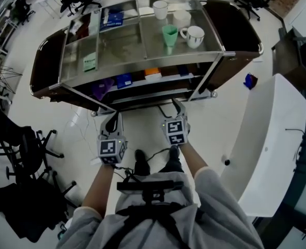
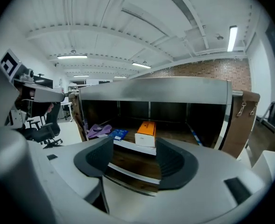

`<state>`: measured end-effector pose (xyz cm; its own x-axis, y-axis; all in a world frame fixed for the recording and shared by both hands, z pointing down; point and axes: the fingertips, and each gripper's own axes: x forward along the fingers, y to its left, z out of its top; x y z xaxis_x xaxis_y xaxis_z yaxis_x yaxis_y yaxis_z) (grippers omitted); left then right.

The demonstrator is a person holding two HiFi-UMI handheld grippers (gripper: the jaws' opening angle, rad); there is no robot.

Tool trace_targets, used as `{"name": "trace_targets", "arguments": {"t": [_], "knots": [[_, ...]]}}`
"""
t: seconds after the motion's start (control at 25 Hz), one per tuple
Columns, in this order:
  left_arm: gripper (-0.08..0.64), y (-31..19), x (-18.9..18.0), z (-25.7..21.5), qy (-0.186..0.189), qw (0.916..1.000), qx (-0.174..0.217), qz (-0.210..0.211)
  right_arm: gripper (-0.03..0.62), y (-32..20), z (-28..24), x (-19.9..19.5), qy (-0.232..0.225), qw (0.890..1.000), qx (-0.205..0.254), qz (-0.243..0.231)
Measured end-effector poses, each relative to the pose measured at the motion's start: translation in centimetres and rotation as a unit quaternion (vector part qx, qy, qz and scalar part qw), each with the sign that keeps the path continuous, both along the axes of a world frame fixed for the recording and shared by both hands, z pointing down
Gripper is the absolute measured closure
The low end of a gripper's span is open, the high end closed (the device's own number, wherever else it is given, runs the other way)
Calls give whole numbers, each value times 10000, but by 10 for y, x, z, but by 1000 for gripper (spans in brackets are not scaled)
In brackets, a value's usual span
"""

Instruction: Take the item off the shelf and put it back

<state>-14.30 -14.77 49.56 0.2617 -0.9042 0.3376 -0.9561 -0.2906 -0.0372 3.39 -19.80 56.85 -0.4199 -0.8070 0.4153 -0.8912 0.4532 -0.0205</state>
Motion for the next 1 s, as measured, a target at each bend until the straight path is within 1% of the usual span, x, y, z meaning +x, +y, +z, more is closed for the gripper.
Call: {"name": "trace_targets", "arguments": {"t": [0.2,0.48,0.64,0.8,1.0], "knots": [[552,-11,-2,1,-33,9999,11,145,208,-48,34,-13,29,9997,-190,174],[552,-30,-4,16,-61,9997,-27,242,143,-115,61,-32,45,9991,-104,407],[552,-39,-2,23,-108,9993,112,346,91,-141,79,-43,128,9990,-154,395],[552,-46,-1,30,-91,9992,170,358,74,-164,99,-51,123,9982,-364,470],[552,-49,-3,43,-9,9996,50,272,72,-184,106,-60,181,9980,-375,476]]}}
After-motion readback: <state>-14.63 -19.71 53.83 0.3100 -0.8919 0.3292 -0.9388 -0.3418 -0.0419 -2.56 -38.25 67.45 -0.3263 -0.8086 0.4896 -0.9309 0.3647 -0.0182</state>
